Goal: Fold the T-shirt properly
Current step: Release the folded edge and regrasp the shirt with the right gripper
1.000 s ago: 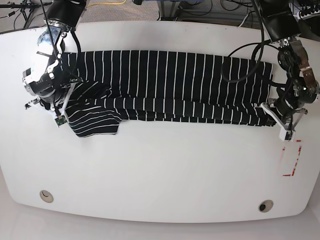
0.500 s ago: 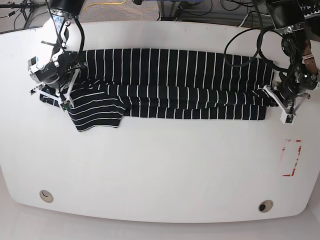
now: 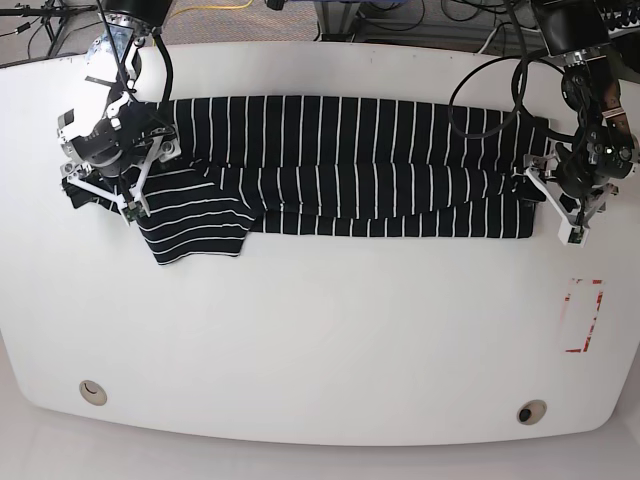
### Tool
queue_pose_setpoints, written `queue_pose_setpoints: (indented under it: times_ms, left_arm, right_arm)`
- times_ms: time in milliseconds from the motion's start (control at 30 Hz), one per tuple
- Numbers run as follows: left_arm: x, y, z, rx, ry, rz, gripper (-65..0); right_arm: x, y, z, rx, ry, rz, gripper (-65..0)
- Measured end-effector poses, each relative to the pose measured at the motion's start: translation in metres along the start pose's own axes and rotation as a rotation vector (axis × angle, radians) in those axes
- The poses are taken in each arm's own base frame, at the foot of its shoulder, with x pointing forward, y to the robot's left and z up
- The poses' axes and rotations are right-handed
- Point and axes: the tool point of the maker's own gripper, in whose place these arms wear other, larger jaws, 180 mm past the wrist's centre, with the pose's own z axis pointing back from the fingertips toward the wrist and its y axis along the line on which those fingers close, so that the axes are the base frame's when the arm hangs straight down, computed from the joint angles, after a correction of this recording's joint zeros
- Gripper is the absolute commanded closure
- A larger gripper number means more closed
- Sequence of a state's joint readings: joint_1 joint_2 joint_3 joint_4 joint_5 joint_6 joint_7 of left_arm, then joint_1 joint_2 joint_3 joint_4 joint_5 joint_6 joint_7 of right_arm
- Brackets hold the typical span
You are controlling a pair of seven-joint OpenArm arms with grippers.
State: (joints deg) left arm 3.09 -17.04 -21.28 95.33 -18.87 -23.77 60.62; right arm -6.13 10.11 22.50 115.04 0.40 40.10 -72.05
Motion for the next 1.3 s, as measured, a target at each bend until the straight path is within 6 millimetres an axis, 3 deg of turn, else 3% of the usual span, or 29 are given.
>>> queue_pose_setpoints:
  times_ms: [100,300,667,800,1000,1300]
  left_arm:
    - [0.008,0.000,0.002,0.005,-0.016,-0.006,-39.3]
    - [0.047,-0.001,0.016,0.018,-0.127,-0.035,-39.3]
    - [0.063,-0.001,0.023,0.028,-0.169,-0.047,-39.2]
    - [0.063,-0.002,0.023,0.024,-0.168,-0.046,-39.2]
    - [0.060,-0.001,0.023,0.029,-0.162,-0.048,-39.2]
    - [0.059,0.001,0.023,0.033,-0.161,-0.043,-39.2]
  right_arm:
    - [0.018,-0.008,0.002,-0.019,-0.042,-0.021,-65.0]
    - [0.054,-0.029,0.006,-0.049,-0.144,-0.122,-65.0]
    - [0.105,-0.020,-0.046,0.123,-0.241,-0.273,-65.0]
    - [0.108,-0.007,-0.072,0.200,-0.248,-0.307,-65.0]
    - [0.086,0.013,-0.107,0.292,-0.193,-0.351,-65.0]
    - [0.081,0.014,-0.120,0.314,-0.223,-0.384,-65.0]
